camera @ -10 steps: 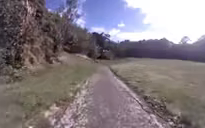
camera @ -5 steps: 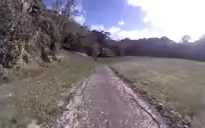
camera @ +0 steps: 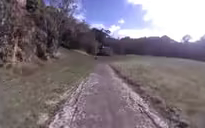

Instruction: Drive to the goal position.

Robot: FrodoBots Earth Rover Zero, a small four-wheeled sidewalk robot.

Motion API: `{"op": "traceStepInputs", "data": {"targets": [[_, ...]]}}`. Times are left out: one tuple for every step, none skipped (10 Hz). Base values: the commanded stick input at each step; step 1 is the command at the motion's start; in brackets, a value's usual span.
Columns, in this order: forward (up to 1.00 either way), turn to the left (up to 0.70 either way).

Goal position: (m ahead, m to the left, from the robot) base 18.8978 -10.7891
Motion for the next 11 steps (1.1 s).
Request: {"op": "traceStepInputs", "data": {"targets": [[1.00, -0.04], [1.00, -0.04], [1.00, -0.04], [1.00, -0.04], [1.00, -0.04], [1.00, 0.00], [1.00, 0.00], [1.00, 0.00], [1.00, 0.00], [1.00, 0.00], [1.00, 0.00]]}}
